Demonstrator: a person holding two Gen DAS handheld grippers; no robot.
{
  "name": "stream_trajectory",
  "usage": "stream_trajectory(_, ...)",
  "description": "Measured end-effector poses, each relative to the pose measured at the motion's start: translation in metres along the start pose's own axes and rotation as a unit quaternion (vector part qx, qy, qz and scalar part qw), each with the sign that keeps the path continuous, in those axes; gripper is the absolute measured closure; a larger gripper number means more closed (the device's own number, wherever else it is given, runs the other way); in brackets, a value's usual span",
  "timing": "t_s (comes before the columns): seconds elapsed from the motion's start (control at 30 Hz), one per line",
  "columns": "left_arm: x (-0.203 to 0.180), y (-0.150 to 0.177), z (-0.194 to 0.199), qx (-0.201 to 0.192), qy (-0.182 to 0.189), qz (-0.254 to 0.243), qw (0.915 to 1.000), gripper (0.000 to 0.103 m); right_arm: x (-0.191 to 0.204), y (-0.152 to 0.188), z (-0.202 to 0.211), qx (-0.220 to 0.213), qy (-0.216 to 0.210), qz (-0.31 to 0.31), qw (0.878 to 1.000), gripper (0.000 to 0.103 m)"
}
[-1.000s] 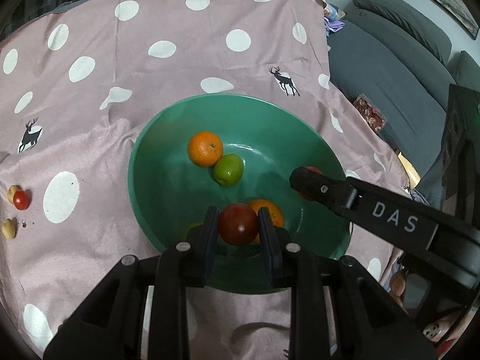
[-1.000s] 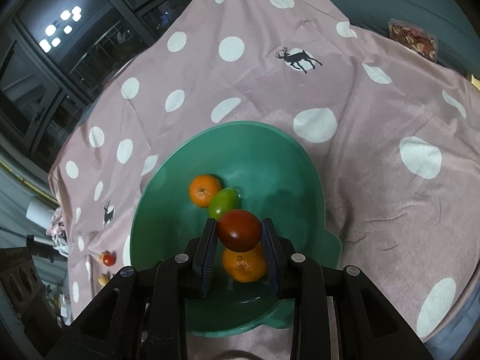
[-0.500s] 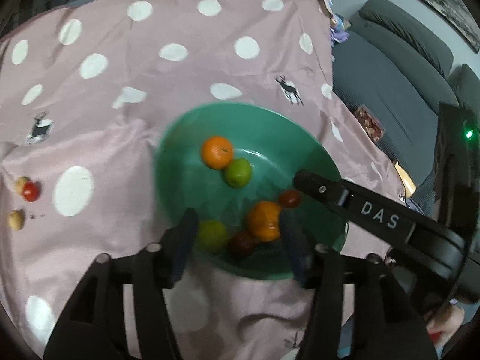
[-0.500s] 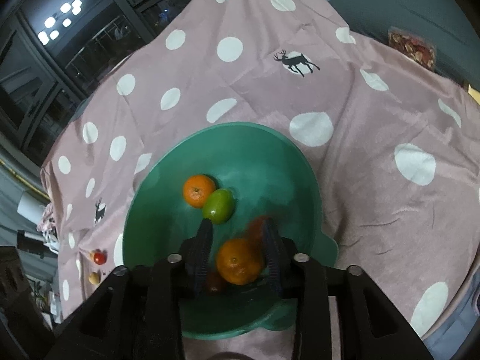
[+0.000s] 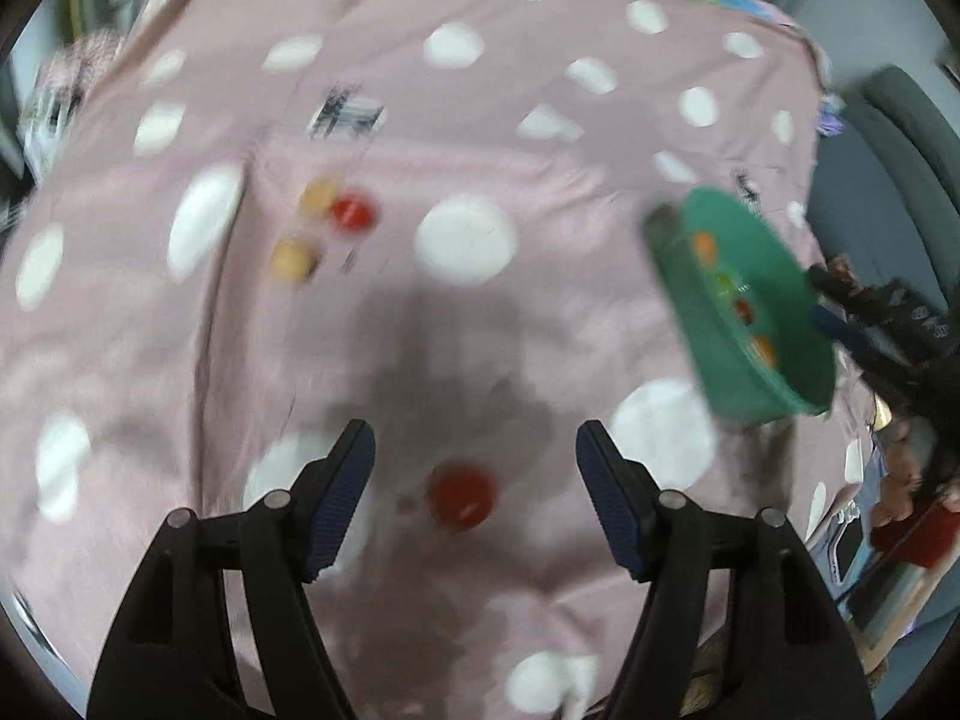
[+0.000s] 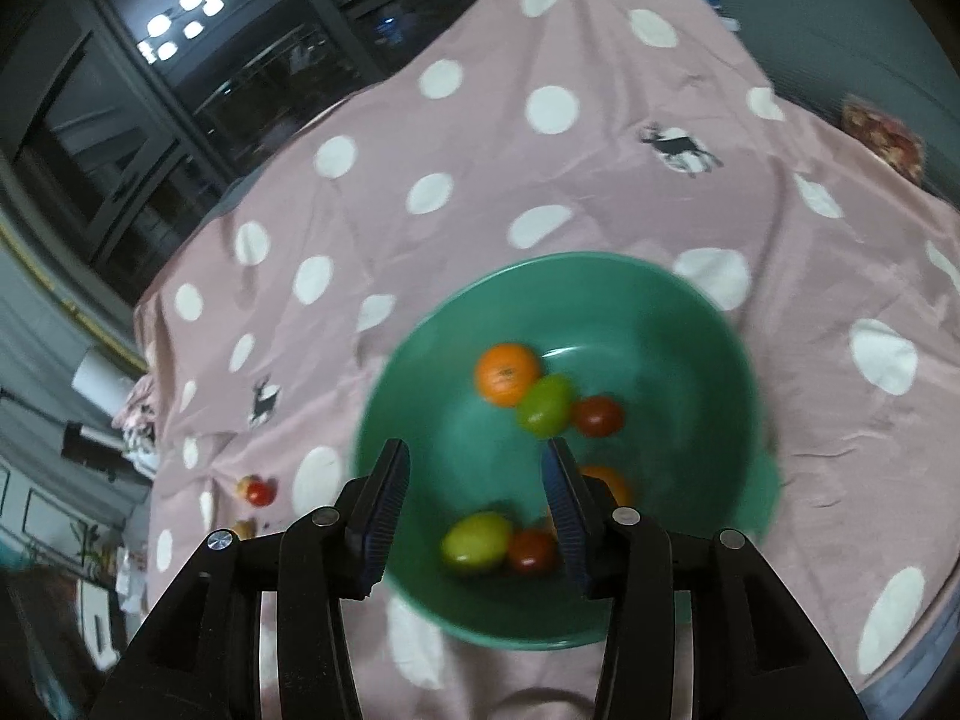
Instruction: Organize fruits
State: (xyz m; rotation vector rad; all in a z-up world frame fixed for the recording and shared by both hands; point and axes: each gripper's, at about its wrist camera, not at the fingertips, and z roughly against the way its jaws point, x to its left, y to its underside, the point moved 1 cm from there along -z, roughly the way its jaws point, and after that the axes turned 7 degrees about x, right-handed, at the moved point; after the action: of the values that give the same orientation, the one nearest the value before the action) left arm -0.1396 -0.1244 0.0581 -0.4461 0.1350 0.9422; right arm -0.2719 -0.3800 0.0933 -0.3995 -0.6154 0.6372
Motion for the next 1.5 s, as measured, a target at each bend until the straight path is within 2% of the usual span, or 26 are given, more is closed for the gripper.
stream_trajectory(0.07, 0.01, 0.005, -0.012, 0.032, 0.001, 0.012, 0.9994, 0.05, 0.011, 0.001, -0.004, 0.007, -0.005, 0.015, 1.0, 0.057)
stream_trajectory(0.1, 0.01, 0.006, -0.015, 0.036, 0.006, 0.013, 0.9992, 0.05, 0.017, 0.002, -0.007, 0.011, -0.005, 0.023, 1.0, 0.057)
stream_trajectory(0.2, 0.009, 0.008, -0.024, 0.032, 0.018, 0.02, 0.9991, 0.054, 0.034, 0.007, -0.017, 0.021, 0.0, 0.047, 0.999, 0.057)
stream_trajectory(0.33, -0.004, 0.009, -0.041, 0.058, 0.029, 0.004, 0.9979, 0.071, 0.054, 0.014, -0.029, 0.038, 0.007, 0.077, 0.996, 0.057)
stream_trajectory(0.37, -0.006, 0.01, -0.041, 0.047, 0.023, -0.004, 0.9986, 0.075, 0.058, 0.016, -0.031, 0.04, 0.007, 0.085, 0.996, 0.057)
stream_trajectory(0.53, -0.005, 0.01, -0.039, 0.037, 0.021, -0.009, 0.9991, 0.074, 0.079, 0.029, -0.041, 0.044, -0.006, 0.112, 0.993, 0.057)
stream_trajectory(0.67, 0.022, -0.006, -0.018, -0.002, 0.028, 0.029, 0.9992, 0.074, 0.098, 0.034, -0.047, 0.058, -0.023, 0.128, 0.99, 0.056)
stream_trajectory(0.77, 0.05, -0.015, -0.001, -0.035, 0.02, 0.064, 0.9972, 0.074, 0.13, 0.035, -0.051, 0.047, -0.03, 0.181, 0.982, 0.057)
stream_trajectory(0.83, 0.063, -0.019, 0.006, -0.048, 0.019, 0.084, 0.9951, 0.074, 0.152, 0.032, -0.067, 0.06, -0.048, 0.2, 0.977, 0.057)
stream_trajectory(0.9, 0.074, -0.021, 0.013, -0.061, 0.009, 0.105, 0.9925, 0.074, 0.168, 0.027, -0.097, 0.095, -0.07, 0.188, 0.975, 0.056)
stream_trajectory(0.97, 0.081, -0.022, 0.016, -0.07, -0.002, 0.113, 0.9911, 0.074, 0.181, 0.027, -0.122, 0.122, -0.063, 0.187, 0.973, 0.057)
stream_trajectory(1.2, 0.086, -0.029, 0.022, -0.081, -0.006, 0.123, 0.9891, 0.074, 0.216, 0.03, -0.182, 0.169, -0.046, 0.196, 0.965, 0.057)
stream_trajectory(1.37, 0.086, -0.027, 0.025, -0.086, -0.004, 0.125, 0.9884, 0.074, 0.226, 0.036, -0.204, 0.177, -0.013, 0.204, 0.963, 0.059)
stream_trajectory(1.4, 0.087, -0.026, 0.026, -0.087, -0.005, 0.126, 0.9883, 0.074, 0.227, 0.037, -0.206, 0.176, -0.018, 0.204, 0.963, 0.059)
stream_trajectory(1.43, 0.087, -0.026, 0.026, -0.087, -0.006, 0.126, 0.9882, 0.074, 0.228, 0.036, -0.207, 0.177, -0.021, 0.204, 0.963, 0.06)
stream_trajectory(1.5, 0.084, -0.026, 0.026, -0.087, -0.005, 0.121, 0.9889, 0.074, 0.226, 0.037, -0.205, 0.174, -0.024, 0.205, 0.963, 0.071)
